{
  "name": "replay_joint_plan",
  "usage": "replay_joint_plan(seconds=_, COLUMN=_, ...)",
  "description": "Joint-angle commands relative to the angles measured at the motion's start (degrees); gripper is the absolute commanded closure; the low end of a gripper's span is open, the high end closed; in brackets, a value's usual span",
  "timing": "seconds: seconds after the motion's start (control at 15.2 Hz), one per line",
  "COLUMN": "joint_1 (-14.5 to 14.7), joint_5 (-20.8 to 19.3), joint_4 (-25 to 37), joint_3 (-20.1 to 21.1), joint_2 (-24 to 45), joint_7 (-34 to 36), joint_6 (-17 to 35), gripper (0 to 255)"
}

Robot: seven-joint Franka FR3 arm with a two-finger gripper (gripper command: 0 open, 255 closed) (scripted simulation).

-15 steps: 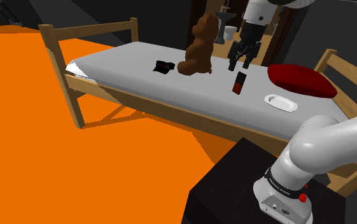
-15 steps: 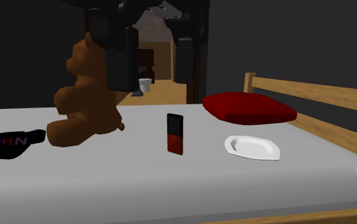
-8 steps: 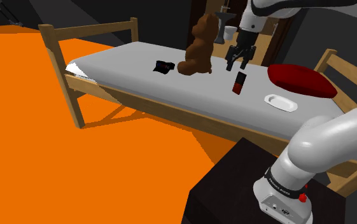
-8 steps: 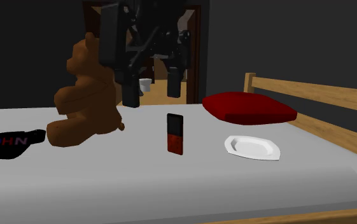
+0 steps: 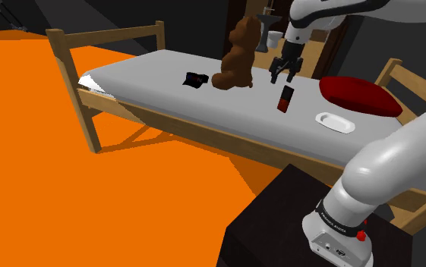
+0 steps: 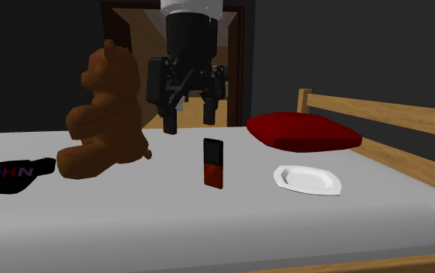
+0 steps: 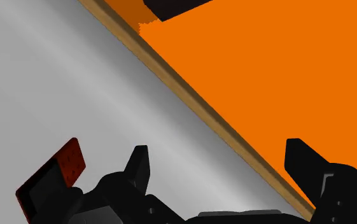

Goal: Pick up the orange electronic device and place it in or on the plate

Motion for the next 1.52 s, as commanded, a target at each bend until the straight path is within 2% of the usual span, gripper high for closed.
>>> replay_joint_plan(seconds=0.0, joint_1=-0.54, joint_5=0.52, joint_4=2.54, joint_3=-1.80, joint_2=3.76, joint_7=-1.58, joint_6=1.24, gripper=0)
replay_joint_plan(seconds=0.33, joint_1=-2.18, joint_5=3.11, joint_4=9.16, joint_3=-5.79, joint_2=13.03, joint_7=-5.64, joint_6=3.52, gripper=0)
replay_joint_plan(seconds=0.66, joint_1=-4.74, joint_5=7.43, joint_4=17.36, joint_3=-8.97, joint_2=23.12, joint_7=-10.05, joint_6=4.45, gripper=0)
replay_joint_plan(seconds=0.92, joint_1=-7.96, joint_5=11.66, joint_4=25.25, joint_3=-10.51, joint_2=31.71, joint_7=-13.38, joint_6=4.02, gripper=0)
replay_joint_plan(seconds=1.19, joint_1=-12.37, joint_5=15.92, joint_4=34.64, joint_3=-11.02, joint_2=40.63, joint_7=-15.98, joint_6=2.42, gripper=0)
replay_joint_plan(seconds=1.45, joint_1=-12.59, joint_5=16.34, joint_4=33.33, joint_3=-10.78, joint_2=41.42, joint_7=-16.26, joint_6=4.44, gripper=0)
